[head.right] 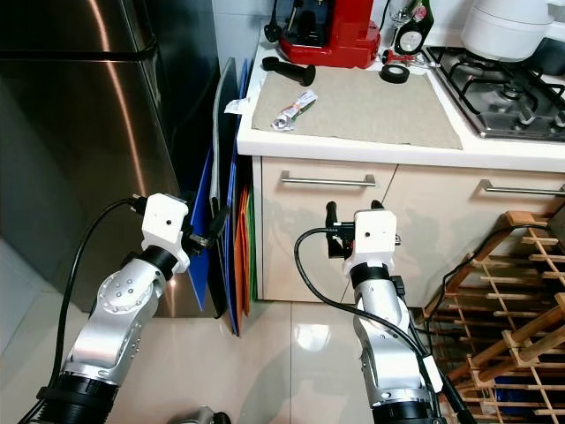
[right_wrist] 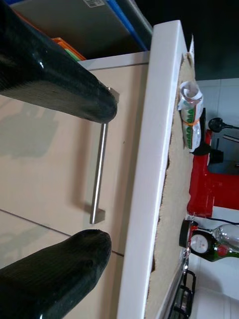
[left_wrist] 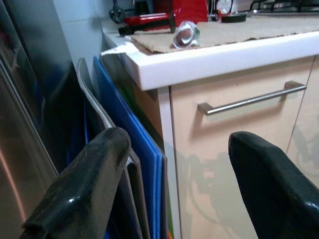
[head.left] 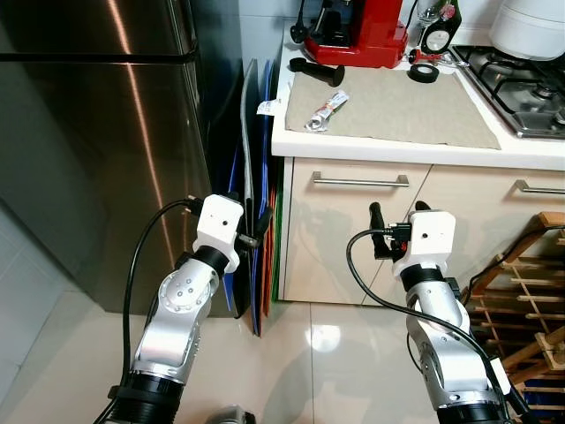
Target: Restocking fridge
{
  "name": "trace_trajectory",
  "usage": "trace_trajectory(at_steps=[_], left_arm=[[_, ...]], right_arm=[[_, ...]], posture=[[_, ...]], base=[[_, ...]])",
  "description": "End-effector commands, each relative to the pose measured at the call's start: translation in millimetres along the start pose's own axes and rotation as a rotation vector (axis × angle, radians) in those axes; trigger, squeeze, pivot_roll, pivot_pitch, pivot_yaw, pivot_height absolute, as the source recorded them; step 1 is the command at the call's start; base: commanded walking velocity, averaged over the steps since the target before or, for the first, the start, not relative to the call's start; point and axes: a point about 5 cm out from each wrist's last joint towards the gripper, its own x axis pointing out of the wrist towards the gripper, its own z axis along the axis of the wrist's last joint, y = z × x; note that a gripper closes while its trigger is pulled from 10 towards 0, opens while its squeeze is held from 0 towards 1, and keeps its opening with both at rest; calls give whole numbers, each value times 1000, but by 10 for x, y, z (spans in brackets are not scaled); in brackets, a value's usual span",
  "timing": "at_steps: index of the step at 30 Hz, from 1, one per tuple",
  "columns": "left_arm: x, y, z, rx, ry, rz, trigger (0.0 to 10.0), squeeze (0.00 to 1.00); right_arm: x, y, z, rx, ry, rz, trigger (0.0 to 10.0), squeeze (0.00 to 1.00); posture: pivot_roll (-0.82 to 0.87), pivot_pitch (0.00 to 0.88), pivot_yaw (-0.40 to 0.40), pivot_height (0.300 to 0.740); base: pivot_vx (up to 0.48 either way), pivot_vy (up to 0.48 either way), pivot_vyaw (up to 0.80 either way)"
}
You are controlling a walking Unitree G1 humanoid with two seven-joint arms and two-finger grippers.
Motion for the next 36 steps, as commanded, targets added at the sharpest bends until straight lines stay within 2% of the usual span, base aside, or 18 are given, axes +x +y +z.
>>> trace_trajectory(at_steps=[1,7,14,21,22,25,32,36], left_arm=[[16,11,1,6,0,9,10000,0],[14,5,-6,6,1,10,10000,0],[14,9,-14,8,5,11,10000,75],[17,12,-13,10,5,10,10000,75],[19,12,-10,13,1,8,10000,43],[25,9,-4,21,-5,5,10000,0],[41,-8,12,42,-16,-19,10000,0],[65,-22,75,50,-62,-65,10000,0]], right_arm=[[-1,15,-13,0,1,9,10000,0],[-8,17,-17,-1,5,12,10000,0],[-11,27,-21,-2,7,16,10000,0],[-11,33,-26,-2,9,17,10000,0],[-11,35,-30,-3,12,17,10000,0],[-9,48,-51,0,30,25,10000,0],[-11,44,-62,-3,31,26,10000,0],[-5,29,-63,-16,22,28,10000,0]], posture=[[79,0,15,740],[79,0,14,740],[80,6,16,740],[80,7,16,740],[80,6,18,740],[78,7,18,740],[75,9,19,740],[73,10,21,740]], base=[[-262,0,0],[-266,0,0],[-266,0,0],[-264,0,0],[0,0,0],[0,0,-544],[0,0,-725],[0,-303,-709]])
